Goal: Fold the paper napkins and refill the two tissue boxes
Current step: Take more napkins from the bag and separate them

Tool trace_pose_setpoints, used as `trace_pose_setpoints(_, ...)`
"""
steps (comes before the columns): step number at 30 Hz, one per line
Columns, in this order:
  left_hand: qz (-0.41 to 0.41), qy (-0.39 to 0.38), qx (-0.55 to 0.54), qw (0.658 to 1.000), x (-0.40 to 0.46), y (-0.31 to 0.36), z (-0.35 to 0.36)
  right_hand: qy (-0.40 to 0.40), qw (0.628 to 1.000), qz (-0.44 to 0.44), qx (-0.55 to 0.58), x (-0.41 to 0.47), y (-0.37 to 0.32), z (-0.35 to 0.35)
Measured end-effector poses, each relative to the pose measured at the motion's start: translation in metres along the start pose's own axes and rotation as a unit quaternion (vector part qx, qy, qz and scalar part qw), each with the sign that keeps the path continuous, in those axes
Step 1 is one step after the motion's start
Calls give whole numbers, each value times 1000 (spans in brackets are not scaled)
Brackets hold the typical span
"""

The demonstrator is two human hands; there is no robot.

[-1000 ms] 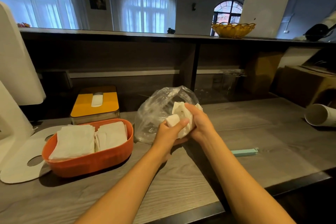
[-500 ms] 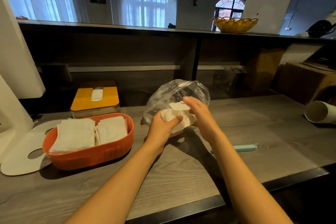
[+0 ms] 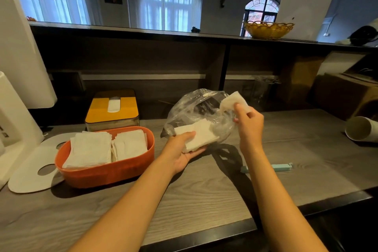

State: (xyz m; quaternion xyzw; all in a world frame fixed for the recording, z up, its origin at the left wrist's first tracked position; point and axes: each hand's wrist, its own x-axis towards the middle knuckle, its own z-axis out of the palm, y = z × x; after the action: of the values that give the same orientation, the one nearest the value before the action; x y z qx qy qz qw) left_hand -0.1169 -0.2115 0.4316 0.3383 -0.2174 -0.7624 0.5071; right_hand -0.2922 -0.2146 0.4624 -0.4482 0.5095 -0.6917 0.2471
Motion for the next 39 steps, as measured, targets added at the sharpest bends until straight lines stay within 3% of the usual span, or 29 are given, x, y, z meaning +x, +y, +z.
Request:
trace_pose_setpoints(3,-7,14,-13,1000,-1,-2,2,-100,968,106,206,-5,-9,3)
trace_pose_setpoints(4,-11,12,-21,1000,2,-3,0,-127,955,147,222,-9,-10,6)
trace_pose_setpoints(8,-13,-12,-29,999,11,-5,-6,-188,929,304,94,-24,-6,23)
trace_pose_setpoints(10,-6,-30,-19,999,11,-7,-6,-199,922,332,-18,-27,-1,28)
trace_pose_setpoints(18,13,3,37,999,5,-9,-3,-180,948,227,-128,-27,7,26)
trace_pose_setpoints(26,70,57,62,994,5,-6,-5,-170,954,199,-143,-28,7,20)
trace_pose_setpoints(29,107,31,124,986,-3,1,-3,-141,976,142,-87,-27,0,17)
trace_pose_setpoints(31,117,-4,190,975,-12,5,1,-169,975,135,-50,-29,-4,12)
trace_pose_setpoints(35,107,-65,239,963,-28,9,5,-289,924,231,92,-39,-1,-6)
trace_pose_setpoints(39,169,-67,348,920,-38,8,-6,-281,946,149,58,-52,4,-19)
